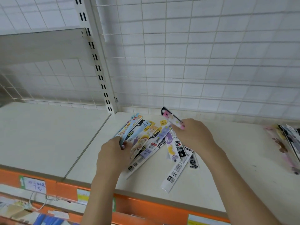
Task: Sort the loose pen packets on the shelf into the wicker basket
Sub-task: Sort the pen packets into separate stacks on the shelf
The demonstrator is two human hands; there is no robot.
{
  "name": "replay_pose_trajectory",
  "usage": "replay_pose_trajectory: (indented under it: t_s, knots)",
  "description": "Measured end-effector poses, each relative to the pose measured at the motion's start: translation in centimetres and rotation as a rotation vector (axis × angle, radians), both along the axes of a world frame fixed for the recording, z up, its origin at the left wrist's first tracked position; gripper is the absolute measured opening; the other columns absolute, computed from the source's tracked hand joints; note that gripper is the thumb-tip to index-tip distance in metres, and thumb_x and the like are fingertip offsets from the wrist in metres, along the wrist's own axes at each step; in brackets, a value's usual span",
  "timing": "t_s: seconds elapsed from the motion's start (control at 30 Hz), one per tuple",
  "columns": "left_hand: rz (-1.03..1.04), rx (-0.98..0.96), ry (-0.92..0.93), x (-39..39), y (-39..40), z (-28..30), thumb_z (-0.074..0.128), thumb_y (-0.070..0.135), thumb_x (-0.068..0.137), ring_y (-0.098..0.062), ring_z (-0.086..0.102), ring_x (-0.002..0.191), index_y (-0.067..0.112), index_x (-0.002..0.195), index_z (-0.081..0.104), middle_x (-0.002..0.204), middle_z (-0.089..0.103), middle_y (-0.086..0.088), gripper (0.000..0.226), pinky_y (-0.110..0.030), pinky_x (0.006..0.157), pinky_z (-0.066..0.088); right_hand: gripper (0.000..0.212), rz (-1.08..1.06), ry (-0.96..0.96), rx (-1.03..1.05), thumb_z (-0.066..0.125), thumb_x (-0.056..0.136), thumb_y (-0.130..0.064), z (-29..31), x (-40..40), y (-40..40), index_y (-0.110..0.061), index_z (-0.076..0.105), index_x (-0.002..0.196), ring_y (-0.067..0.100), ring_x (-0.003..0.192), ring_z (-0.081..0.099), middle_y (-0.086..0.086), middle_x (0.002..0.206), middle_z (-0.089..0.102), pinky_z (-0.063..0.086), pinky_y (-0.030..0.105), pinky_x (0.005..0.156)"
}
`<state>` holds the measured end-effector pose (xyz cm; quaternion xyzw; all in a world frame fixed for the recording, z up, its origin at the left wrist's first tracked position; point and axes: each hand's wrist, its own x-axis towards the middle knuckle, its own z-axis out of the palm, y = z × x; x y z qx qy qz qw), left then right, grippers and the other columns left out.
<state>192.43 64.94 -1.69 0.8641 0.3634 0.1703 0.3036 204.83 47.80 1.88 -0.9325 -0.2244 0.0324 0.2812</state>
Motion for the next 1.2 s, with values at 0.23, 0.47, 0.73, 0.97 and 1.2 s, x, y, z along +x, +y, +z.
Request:
replay_pose_trajectory:
  t_s: [0.23,0.47,0.73,0.97,1.2]
  knots:
    - [0.107,0.053,0.005,-1.7,2.0,0.5,0.053,0.024,0.09,-0.019,0.046,0.054,0.007,0.07,0.053,0.061,0.055,-0.007,0.026,-0.025,0.047,0.032,0.032,0.344,-0.064,-0.406,0.045,0.086,-0.01,-1.6,0.7,3.3,-0.021,0.03,0.06,0.019,0.065,0.044,-0.005,0.067,0.036,0.025,0.024,0.048]
    - [0.122,0.035,0.009,-1.6,2.1,0.4,0.052,0.023,0.09,-0.017,0.042,0.05,0.005,0.069,0.051,0.056,0.049,-0.003,0.027,-0.024,0.046,0.03,0.012,0.245,-0.182,-0.324,0.052,0.089,-0.025,-1.4,1.2,3.0,-0.017,0.061,0.09,0.021,0.081,0.048,-0.004,0.083,0.036,0.033,0.028,0.064]
    - [-0.013,-0.017,0.032,0.3,-0.2,0.3,0.063,0.041,0.08,-0.023,0.057,0.059,0.014,0.069,0.051,0.065,0.057,-0.002,0.032,-0.029,0.053,0.046,0.02,0.089,-0.234,-0.115,0.044,0.091,-0.021,0.8,1.7,0.3,-0.02,0.036,0.072,0.024,0.068,0.045,-0.002,0.071,0.043,0.026,0.028,0.051]
    - [-0.048,0.136,0.18,1.3,-1.9,0.4,0.057,0.041,0.082,-0.025,0.052,0.081,0.015,0.086,0.047,0.091,0.058,-0.004,0.029,-0.029,0.065,0.038,0.044,0.02,-0.098,0.018,0.049,0.09,-0.051,-0.2,1.3,-0.9,-0.021,0.028,0.064,0.016,0.054,0.04,-0.005,0.058,0.04,0.025,0.028,0.048]
    - [-0.083,0.228,0.119,1.1,-0.5,1.7,0.046,0.028,0.092,-0.027,0.047,0.076,0.012,0.088,0.05,0.078,0.049,-0.003,0.016,-0.03,0.064,0.037,0.043,-0.018,-0.051,0.06,0.045,0.093,-0.042,-1.2,0.4,-0.9,-0.029,0.026,0.057,0.015,0.052,0.038,-0.007,0.054,0.037,0.027,0.028,0.048]
